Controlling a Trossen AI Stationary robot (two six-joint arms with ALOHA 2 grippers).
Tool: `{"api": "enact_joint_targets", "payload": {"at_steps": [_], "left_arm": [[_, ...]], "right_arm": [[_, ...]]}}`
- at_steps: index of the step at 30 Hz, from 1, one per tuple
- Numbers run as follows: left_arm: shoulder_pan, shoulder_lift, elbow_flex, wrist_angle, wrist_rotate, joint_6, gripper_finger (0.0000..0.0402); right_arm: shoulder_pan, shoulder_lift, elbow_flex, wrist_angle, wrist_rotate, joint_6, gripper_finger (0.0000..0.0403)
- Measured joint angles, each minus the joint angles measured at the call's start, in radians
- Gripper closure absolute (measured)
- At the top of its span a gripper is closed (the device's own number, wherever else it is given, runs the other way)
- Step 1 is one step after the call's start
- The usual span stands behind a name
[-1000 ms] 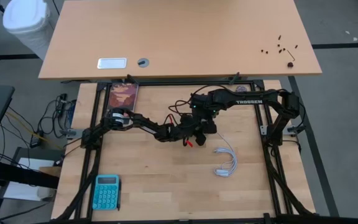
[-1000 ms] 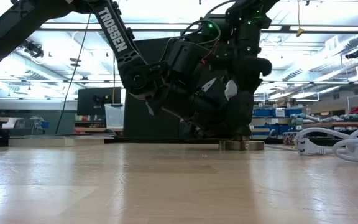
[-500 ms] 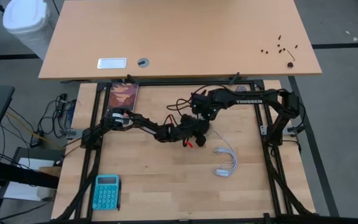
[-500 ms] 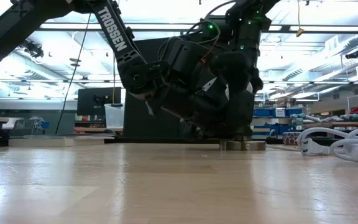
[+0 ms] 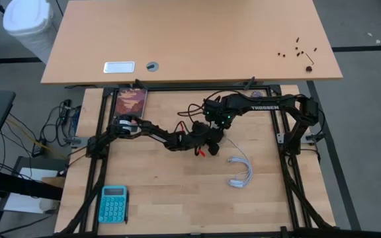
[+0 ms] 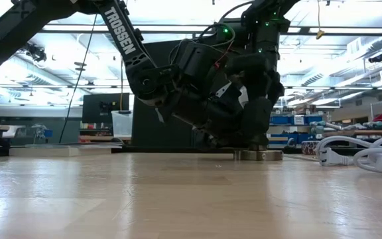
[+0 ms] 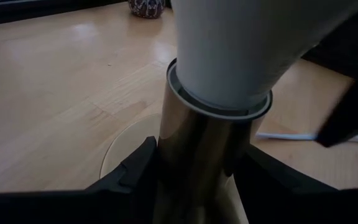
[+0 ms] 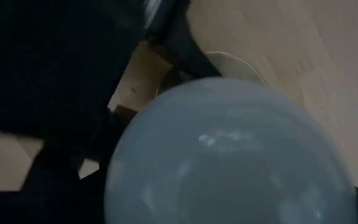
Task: Screw lightbulb
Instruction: Insert the white lightbulb into the lamp
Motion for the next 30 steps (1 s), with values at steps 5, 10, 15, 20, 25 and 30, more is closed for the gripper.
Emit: {"api": "enact_joint_targets", "payload": {"at_steps": [5, 10, 15, 20, 25, 30], "left_arm": [[0.000, 0.000, 0.000, 0.000, -0.004, 0.000, 0.0223], [0.000, 0.000, -0.001, 0.000, -0.004, 0.000, 0.0223], [0.000, 0.000, -0.001, 0.000, -0.002, -0.001, 0.0223], [0.000, 0.000, -0.001, 0.000, 0.004, 0.000, 0.0223], [-0.001, 0.000, -0.001, 0.001, 0.012, 0.030, 0.0223], [-0.004, 0.000, -0.001, 0.008, 0.023, 0.038, 0.0223]], "right_arm": [[-0.002, -0.007, -0.001, -0.004, -0.024, -0.198, 0.0090], [-0.002, -0.012, -0.001, -0.015, -0.024, -0.452, 0.0041], [-0.008, -0.013, -0.001, -0.036, -0.005, -0.667, 0.0012], [-0.005, -0.013, -0.001, -0.033, 0.021, -0.880, 0.0012], [-0.003, -0.014, 0.000, -0.028, 0.031, -1.032, 0.0025], [-0.002, -0.015, 0.001, -0.025, 0.036, -1.039, 0.0033]]}}
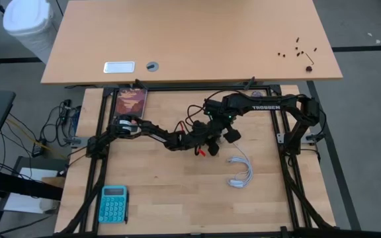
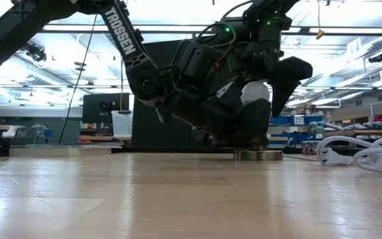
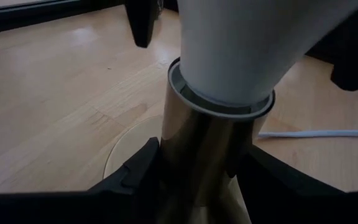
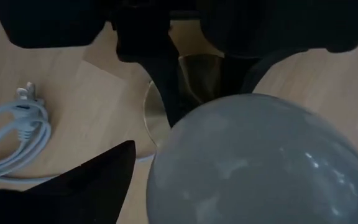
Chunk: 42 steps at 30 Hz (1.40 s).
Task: Screw lightbulb
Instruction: Insert the white lightbulb into the lamp
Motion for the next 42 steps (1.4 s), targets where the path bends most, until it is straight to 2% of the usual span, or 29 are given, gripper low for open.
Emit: {"api": "enact_joint_targets", "payload": {"at_steps": [6, 21, 30, 36, 42], "left_arm": [[-0.007, 0.000, 0.000, 0.005, 0.000, 0.003, 0.0223], [-0.012, 0.001, 0.000, 0.009, 0.025, 0.059, 0.0223], [-0.014, 0.001, 0.000, 0.009, 0.034, 0.063, 0.0223], [-0.014, 0.001, 0.000, 0.010, 0.036, 0.067, 0.0223], [-0.014, 0.001, 0.000, 0.010, 0.036, 0.086, 0.0223]], "right_arm": [[0.008, -0.001, 0.000, 0.001, 0.039, -0.056, 0.0046], [0.008, -0.014, 0.001, 0.014, 0.032, -0.250, 0.0084], [0.032, -0.030, 0.001, 0.009, 0.111, -0.270, 0.0090], [0.042, -0.049, 0.036, 0.007, 0.055, -0.290, 0.0090], [0.042, -0.049, 0.038, 0.000, 0.043, -0.374, 0.0090]]}}
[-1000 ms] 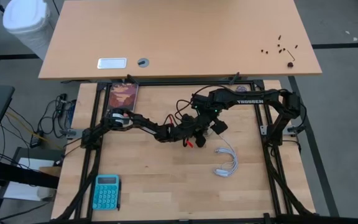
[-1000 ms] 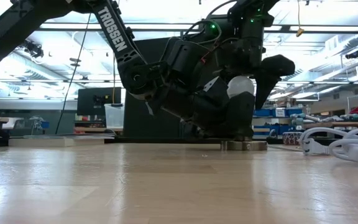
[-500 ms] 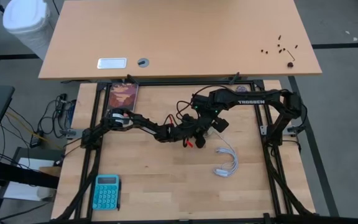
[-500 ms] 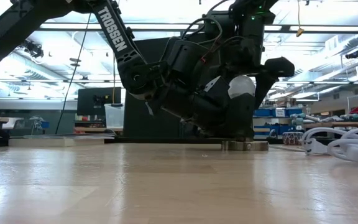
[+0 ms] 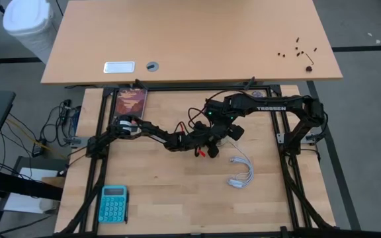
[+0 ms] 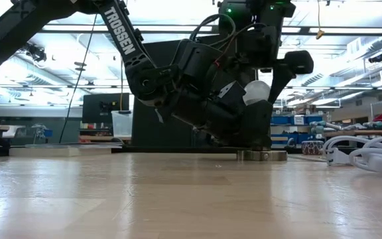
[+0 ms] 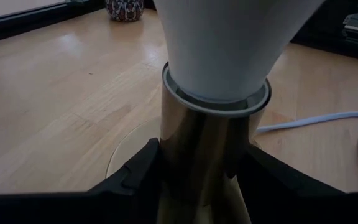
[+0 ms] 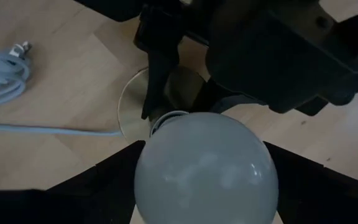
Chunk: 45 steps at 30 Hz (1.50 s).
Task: Screw lightbulb
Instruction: Insert the white lightbulb into the lamp
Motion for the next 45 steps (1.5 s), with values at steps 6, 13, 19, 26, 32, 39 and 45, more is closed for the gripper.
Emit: {"api": "enact_joint_targets", "payload": {"at_steps": [6, 13, 19, 26, 32, 39, 45], "left_arm": [[0.000, 0.000, 0.000, 0.000, -0.001, 0.002, 0.0223], [0.000, 0.000, 0.000, 0.003, -0.002, 0.025, 0.0223], [0.000, 0.000, 0.000, 0.003, -0.002, 0.027, 0.0223], [0.000, 0.000, 0.000, 0.003, -0.003, 0.029, 0.0223], [0.000, 0.000, 0.000, 0.003, -0.003, 0.029, 0.0223], [0.000, 0.002, 0.000, 0.022, -0.003, 0.029, 0.0223], [0.000, 0.002, 0.000, 0.023, -0.003, 0.029, 0.0223]], "right_arm": [[0.000, 0.000, -0.017, 0.012, 0.000, -0.051, 0.0090], [-0.003, 0.000, -0.073, 0.069, -0.020, -0.070, 0.0090], [-0.005, 0.000, -0.101, 0.125, -0.036, -0.071, 0.0094], [-0.006, 0.000, -0.112, 0.135, -0.061, -0.054, 0.0095], [-0.007, 0.000, -0.113, 0.135, -0.063, -0.052, 0.0095], [-0.007, 0.000, -0.113, 0.135, -0.052, -0.049, 0.0095], [-0.007, 0.000, -0.113, 0.135, -0.052, -0.045, 0.0095]]}}
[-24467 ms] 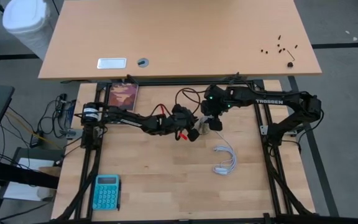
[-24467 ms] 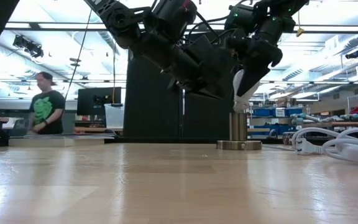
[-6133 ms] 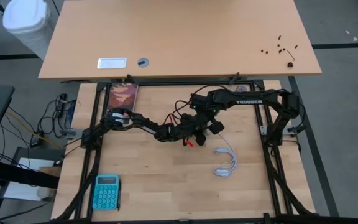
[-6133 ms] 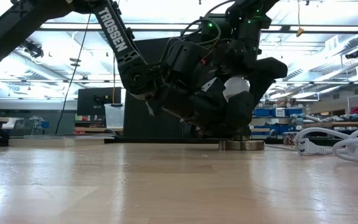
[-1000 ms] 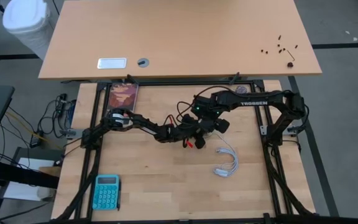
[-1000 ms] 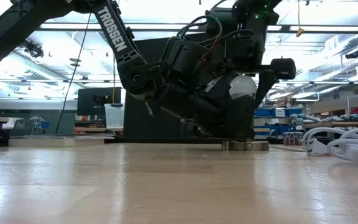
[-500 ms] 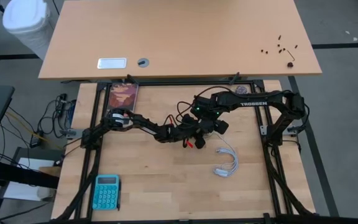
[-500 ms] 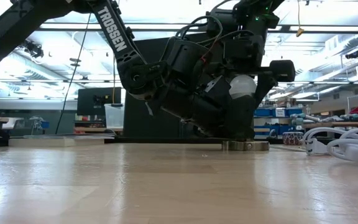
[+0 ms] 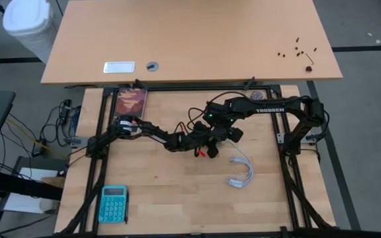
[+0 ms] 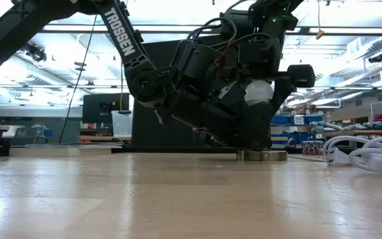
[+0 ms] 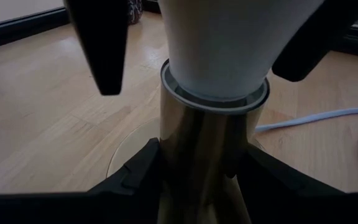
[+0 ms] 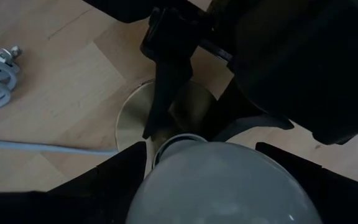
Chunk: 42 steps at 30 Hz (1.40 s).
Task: Screw lightbulb
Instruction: Insert the white lightbulb into the lamp
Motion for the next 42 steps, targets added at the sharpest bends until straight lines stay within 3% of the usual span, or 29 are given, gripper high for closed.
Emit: {"api": "enact_joint_targets", "payload": {"at_steps": [8, 15, 21, 30, 42], "left_arm": [[0.000, 0.000, 0.000, 0.014, 0.000, 0.014, 0.0223], [0.000, 0.001, 0.000, 0.016, 0.000, 0.024, 0.0223], [0.000, 0.001, 0.000, 0.018, 0.001, 0.025, 0.0223], [0.000, 0.001, 0.000, 0.019, 0.003, 0.023, 0.0223], [-0.004, 0.000, 0.000, 0.020, 0.031, 0.018, 0.0223]], "right_arm": [[-0.008, 0.000, 0.000, -0.020, 0.000, 0.104, 0.0097], [-0.015, 0.000, 0.000, -0.024, -0.001, 0.124, 0.0152], [-0.016, 0.000, 0.000, -0.025, -0.003, 0.161, 0.0152], [-0.013, 0.001, 0.000, -0.025, -0.009, 0.412, 0.0149], [0.013, 0.002, 0.004, -0.034, -0.009, 0.872, 0.0145]]}}
